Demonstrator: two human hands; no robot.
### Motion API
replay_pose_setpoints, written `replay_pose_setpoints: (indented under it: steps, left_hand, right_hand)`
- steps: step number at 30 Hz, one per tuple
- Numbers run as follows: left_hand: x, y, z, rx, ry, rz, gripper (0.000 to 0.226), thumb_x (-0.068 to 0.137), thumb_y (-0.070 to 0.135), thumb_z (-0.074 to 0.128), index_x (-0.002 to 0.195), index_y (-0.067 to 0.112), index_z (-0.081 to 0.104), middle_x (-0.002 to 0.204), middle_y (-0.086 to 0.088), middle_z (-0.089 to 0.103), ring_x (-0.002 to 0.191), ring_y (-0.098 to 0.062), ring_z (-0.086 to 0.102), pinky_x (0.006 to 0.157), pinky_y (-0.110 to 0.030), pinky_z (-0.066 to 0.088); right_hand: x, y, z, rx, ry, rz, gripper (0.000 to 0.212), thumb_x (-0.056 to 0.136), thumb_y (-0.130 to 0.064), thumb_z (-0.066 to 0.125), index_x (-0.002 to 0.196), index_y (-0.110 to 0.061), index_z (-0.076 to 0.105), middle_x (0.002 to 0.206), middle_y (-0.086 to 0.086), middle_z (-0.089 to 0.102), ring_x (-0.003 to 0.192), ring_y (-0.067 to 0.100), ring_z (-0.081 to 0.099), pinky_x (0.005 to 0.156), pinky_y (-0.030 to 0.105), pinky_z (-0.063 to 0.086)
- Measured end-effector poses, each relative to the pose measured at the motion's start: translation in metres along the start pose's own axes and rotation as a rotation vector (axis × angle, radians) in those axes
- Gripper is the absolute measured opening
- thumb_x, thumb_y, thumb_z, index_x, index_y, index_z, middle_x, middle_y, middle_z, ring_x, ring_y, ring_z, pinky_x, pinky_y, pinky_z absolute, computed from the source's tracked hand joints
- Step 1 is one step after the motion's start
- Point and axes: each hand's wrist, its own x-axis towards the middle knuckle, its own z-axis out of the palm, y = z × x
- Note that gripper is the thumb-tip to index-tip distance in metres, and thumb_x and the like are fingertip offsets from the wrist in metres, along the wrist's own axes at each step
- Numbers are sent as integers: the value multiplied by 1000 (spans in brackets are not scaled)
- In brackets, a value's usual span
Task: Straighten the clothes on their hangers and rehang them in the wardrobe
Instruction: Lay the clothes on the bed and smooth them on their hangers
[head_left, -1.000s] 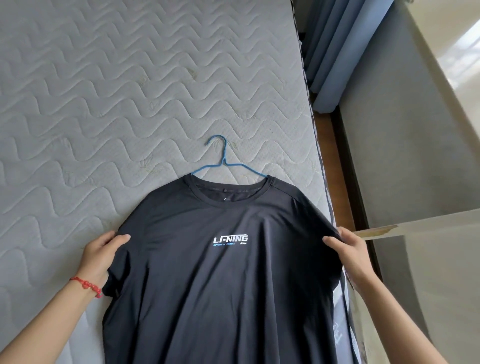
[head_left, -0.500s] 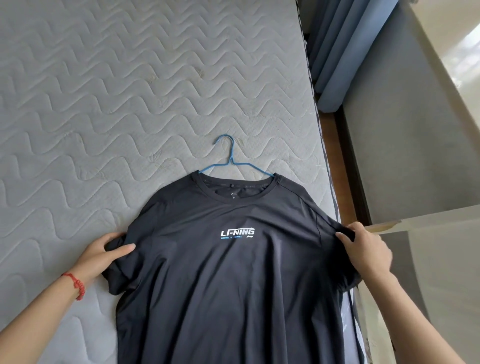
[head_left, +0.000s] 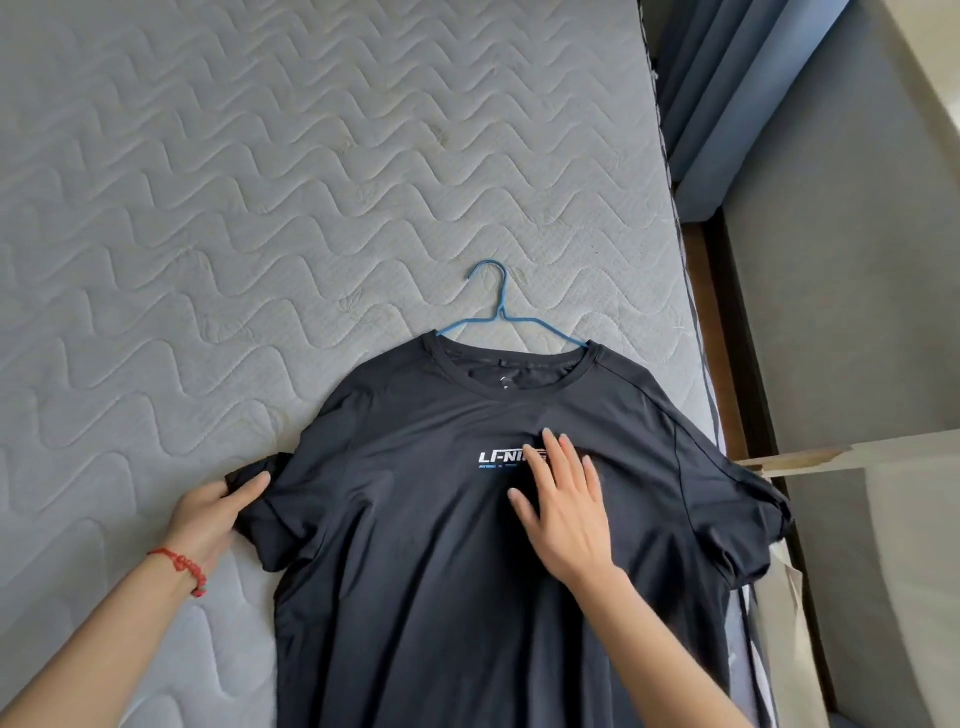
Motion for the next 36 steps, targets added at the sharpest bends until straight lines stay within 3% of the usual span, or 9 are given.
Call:
replay_pose_setpoints:
  steps: [3, 6, 10, 13, 18, 21, 26, 31, 36]
  left_hand:
    - [4, 9, -14, 118, 289, 196, 30, 88, 18, 60, 108, -5, 62, 105, -13, 63, 96, -20, 54, 79, -22, 48]
    - [11, 7, -32, 160, 401, 221, 32, 87, 27, 60, 98, -3, 63, 86, -11, 62, 89, -21, 54, 80, -35, 44]
    - [12, -10, -44, 96, 243, -43, 32, 81, 45, 63, 82, 12, 62, 93, -11, 62, 91, -25, 59, 77, -37, 47]
    - [9, -13, -47, 19, 92, -160, 36, 82, 43, 64, 99, 11, 63, 98, -7, 64, 94, -23, 59, 85, -34, 46]
    - [8, -2, -51, -284, -22, -140, 18, 88, 9, 52, 95, 5, 69, 80, -7, 74, 74, -18, 71, 67, -25, 58]
    - [8, 4, -54, -473, -156, -88, 43, 83, -6, 32, 91, 8, 72, 87, -4, 75, 78, -16, 72, 70, -29, 58]
    - [8, 11, -59, -561, -292, -105, 23, 78, 22, 57, 85, 13, 76, 96, -5, 74, 86, -17, 72, 79, -34, 55]
    - [18, 23, -64, -486, -52, -43, 47, 93, 20, 42, 61, 18, 75, 65, 5, 73, 72, -12, 67, 68, -25, 53]
    - [28, 30, -82, -290, 258, 147, 19, 94, 18, 50, 79, 10, 60, 65, 3, 70, 69, -14, 62, 52, -17, 54]
  right_hand:
    - [-4, -3, 15, -36, -51, 29, 58, 87, -51, 35, 136, -21, 43, 149, 5, 38, 137, 19, 20, 112, 33, 4]
    - [-3, -3, 16, -72, -53, 28, 58, 88, -51, 32, 137, -20, 41, 149, 6, 38, 137, 20, 20, 112, 32, -1]
    - [-4, -6, 13, -76, -89, 56, 61, 93, -55, 17, 138, -20, 38, 149, 7, 37, 138, 20, 20, 113, 32, -2]
    - [-3, -8, 12, -71, -103, 64, 66, 93, -56, 7, 138, -19, 39, 149, 7, 37, 137, 20, 20, 113, 31, -3]
    - [-4, -10, 11, -49, -90, 65, 70, 93, -57, 6, 137, -17, 42, 148, 8, 38, 137, 21, 21, 114, 29, -4]
    - [-4, -11, 11, -56, -93, 72, 70, 92, -57, 5, 137, -18, 42, 148, 8, 38, 137, 21, 21, 114, 28, -4]
    - [-5, -11, 11, -49, -89, 70, 69, 93, -57, 6, 137, -18, 41, 148, 8, 39, 137, 21, 21, 113, 29, -3]
    - [-5, -10, 12, -57, -90, 71, 67, 92, -56, 5, 137, -19, 38, 148, 7, 38, 137, 21, 21, 113, 29, -2]
    - [-4, -10, 13, -57, -76, 69, 68, 92, -57, 5, 137, -18, 40, 148, 8, 38, 137, 21, 21, 113, 30, -1]
